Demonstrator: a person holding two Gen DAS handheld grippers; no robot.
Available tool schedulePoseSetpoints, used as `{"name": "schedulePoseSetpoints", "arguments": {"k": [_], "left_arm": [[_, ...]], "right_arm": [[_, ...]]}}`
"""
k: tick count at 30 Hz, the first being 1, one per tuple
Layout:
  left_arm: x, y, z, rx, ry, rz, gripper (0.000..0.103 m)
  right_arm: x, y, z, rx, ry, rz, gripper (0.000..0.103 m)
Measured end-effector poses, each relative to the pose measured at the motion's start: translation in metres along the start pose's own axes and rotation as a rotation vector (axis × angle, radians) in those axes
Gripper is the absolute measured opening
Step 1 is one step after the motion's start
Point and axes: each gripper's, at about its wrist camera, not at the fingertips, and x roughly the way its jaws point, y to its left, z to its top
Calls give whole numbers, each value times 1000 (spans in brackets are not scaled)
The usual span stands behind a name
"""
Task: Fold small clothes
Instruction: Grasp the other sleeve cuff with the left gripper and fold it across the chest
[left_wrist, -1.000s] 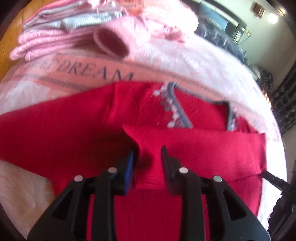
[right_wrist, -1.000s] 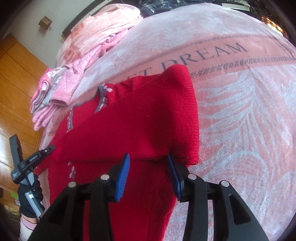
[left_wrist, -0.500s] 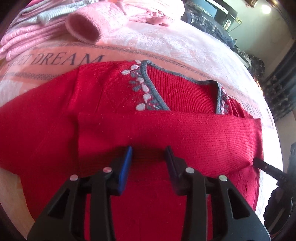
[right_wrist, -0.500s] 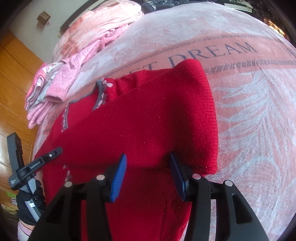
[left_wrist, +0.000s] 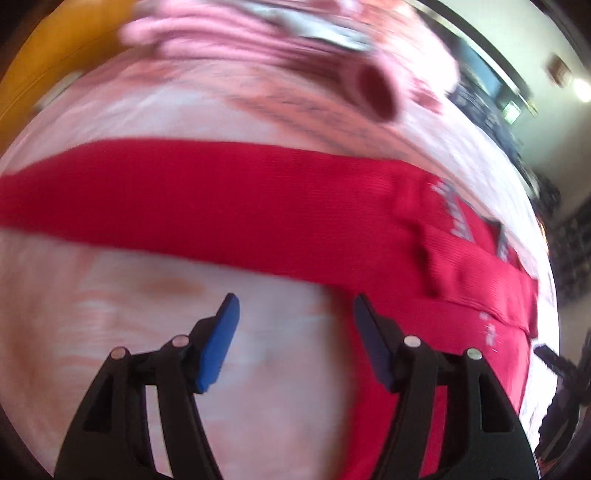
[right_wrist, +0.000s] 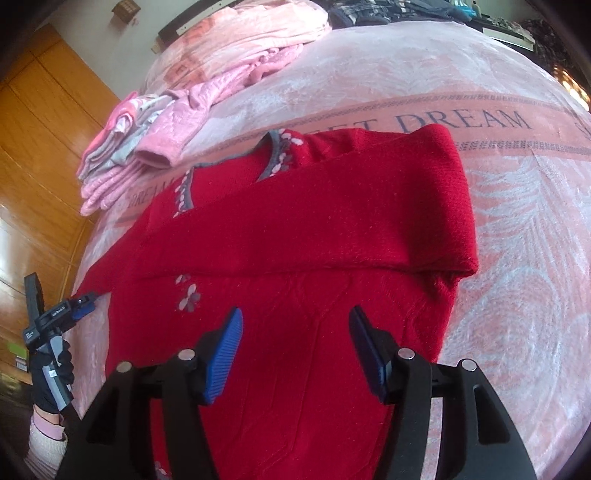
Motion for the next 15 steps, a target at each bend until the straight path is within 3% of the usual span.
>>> {"name": "schedulePoseSetpoints", "arguments": {"k": [4, 5, 7, 12, 15], "left_arm": [[-21, 104, 6, -258, -48, 7, 60], [-25, 124, 9, -305, -74, -8, 50], [-30, 164, 16, -394, -131, -32, 42], [-28, 220, 35, -553, -235, -94, 38], [-20, 233, 50, -571, -263, -72, 31]], "right_arm": [[8, 18, -9, -46, 13, -14, 61], [10, 20, -11, -54, 17, -17, 61], [14, 25, -13, -58, 26, -19, 61], [19, 28, -16, -58, 27, -28, 61], [20, 26, -16, -49, 23, -32, 61]]}}
